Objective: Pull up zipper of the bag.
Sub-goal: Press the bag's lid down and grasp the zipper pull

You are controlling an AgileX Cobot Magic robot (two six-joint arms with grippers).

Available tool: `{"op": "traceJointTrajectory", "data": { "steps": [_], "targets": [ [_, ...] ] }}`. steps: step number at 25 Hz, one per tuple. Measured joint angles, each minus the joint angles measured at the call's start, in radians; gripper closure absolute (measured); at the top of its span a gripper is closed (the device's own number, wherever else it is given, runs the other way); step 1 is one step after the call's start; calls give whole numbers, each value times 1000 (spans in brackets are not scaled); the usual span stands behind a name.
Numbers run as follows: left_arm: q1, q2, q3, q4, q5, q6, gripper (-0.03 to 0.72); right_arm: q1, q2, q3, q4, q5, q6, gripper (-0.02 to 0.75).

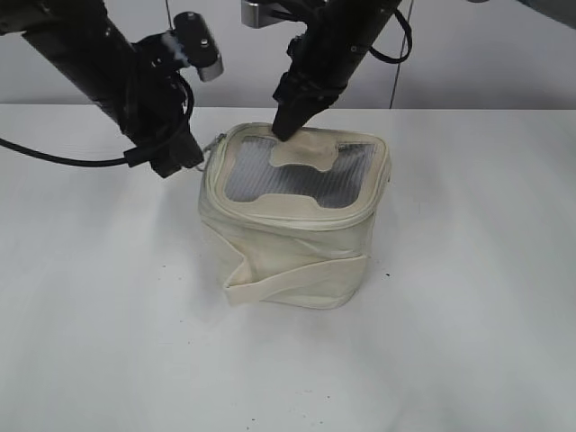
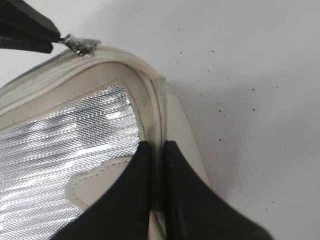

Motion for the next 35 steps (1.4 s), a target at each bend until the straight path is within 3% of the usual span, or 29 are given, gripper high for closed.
{"op": "traceJointTrajectory", "data": {
  "steps": [7,15,17,21,23,35],
  "targets": [
    [4,-6,0,34,143,-107,691,0,0,0,-3,0,11,701],
    [9,-28,0,92,82,-122,683,0,0,0,-4,0,24,701],
    [15,-28,0,101,78,-122,599,0,0,0,-4,0,24,702],
    [16,-28,0,122,79,-122,318,0,0,0,-4,0,25,702],
    [16,-28,0,124,69,-103,256,0,0,0,-4,0,25,702],
    [16,-28,0,43,33,15,225,0,0,0,-4,0,15,702]
  ]
}}
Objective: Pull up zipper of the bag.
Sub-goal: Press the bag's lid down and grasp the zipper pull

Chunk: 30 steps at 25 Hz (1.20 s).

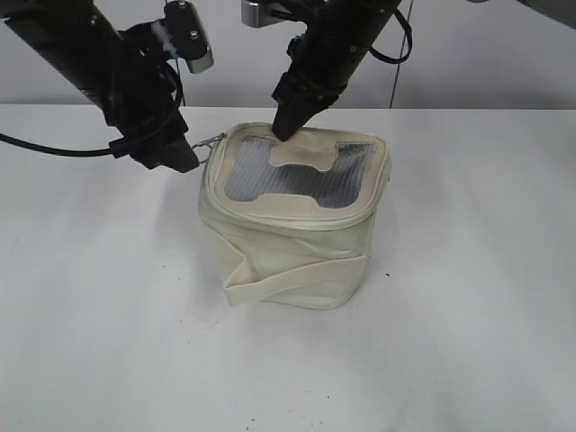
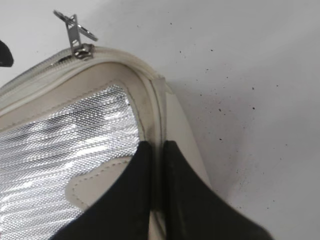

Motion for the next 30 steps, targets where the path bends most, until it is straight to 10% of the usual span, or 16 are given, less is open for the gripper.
{"op": "traceJointTrajectory", "data": {
  "steps": [8,15,30],
  "targets": [
    [-9,37,0,-9,-77,57,279,0,0,0,0,0,-1,702],
    [-40,43,0,0,-129,57,666,0,0,0,-1,0,-2,702],
    [-47,-3,-1,95,102,-323,685,0,0,0,10,1,13,702]
  ]
}}
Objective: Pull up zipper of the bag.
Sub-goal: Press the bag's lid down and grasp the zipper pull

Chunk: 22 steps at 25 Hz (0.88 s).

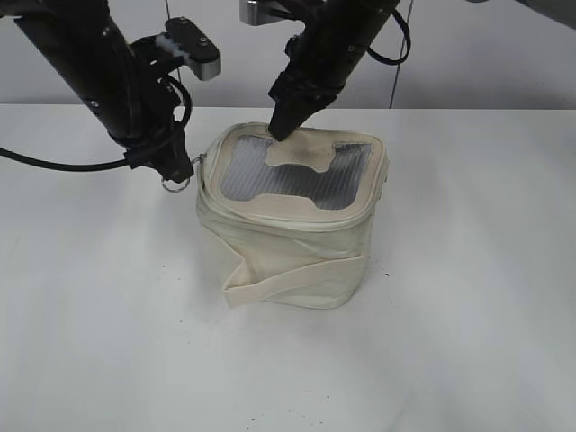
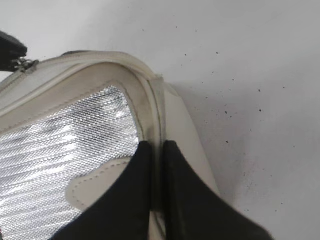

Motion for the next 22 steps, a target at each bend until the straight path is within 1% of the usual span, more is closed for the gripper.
{"op": "traceJointTrajectory", "data": {
  "steps": [5,9,12,15,18,19,22],
  "targets": [
    [-3,-4,-7,-15,124,-112,685,1,0,0,2,0,8,702],
    [-4,-16,8,-41,185,-165,685,2,0,0,6,0,17,702],
    [-4,-50,83,-101,181,-174,685,3,0,0,6,0,18,702],
    [-16,-110,181,-165,114,-187,685,4,0,0,10,1,20,702],
    [-68,-180,266,-175,7,-248,685,4,0,0,8,1,22,702],
    [-98,-199,288,-177,-26,-272,685,4,0,0,6,1,23,702],
    [-179,-214,308,-198,-99,-321,685,4,0,0,3,1,23,702]
  ]
}}
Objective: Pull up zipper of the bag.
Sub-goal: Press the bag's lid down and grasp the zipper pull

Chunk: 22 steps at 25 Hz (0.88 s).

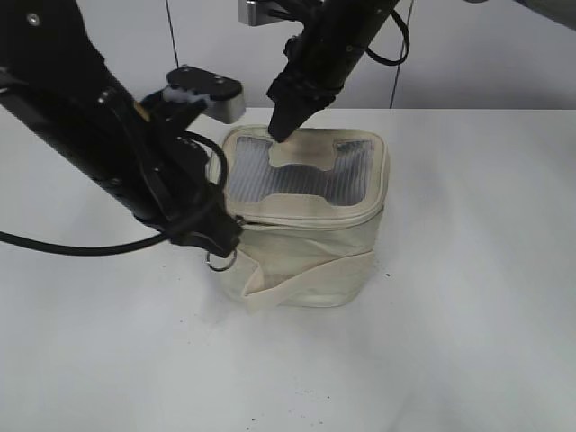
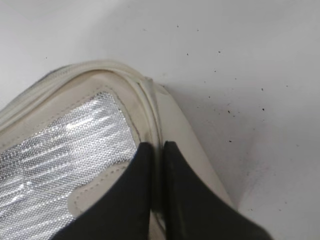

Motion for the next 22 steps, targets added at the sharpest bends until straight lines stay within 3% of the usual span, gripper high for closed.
{"op": "traceJointTrajectory", "data": {
  "steps": [6,14,17,20,22],
  "targets": [
    [-161,7,3,-41,-204,-53,685,-1,0,0,-2,0,-2,703],
    [-191,14,12,-128,-294,-74,685,0,0,3,-6,1,-7,703],
    [-191,14,12,-60,-268,-214,685,0,0,3,-3,1,-7,703],
    [-191,10,12,69,-248,-441,685,0,0,3,-2,1,-5,707],
    [-192,8,12,81,-277,-554,685,-1,0,3,4,1,-5,707]
  ]
}}
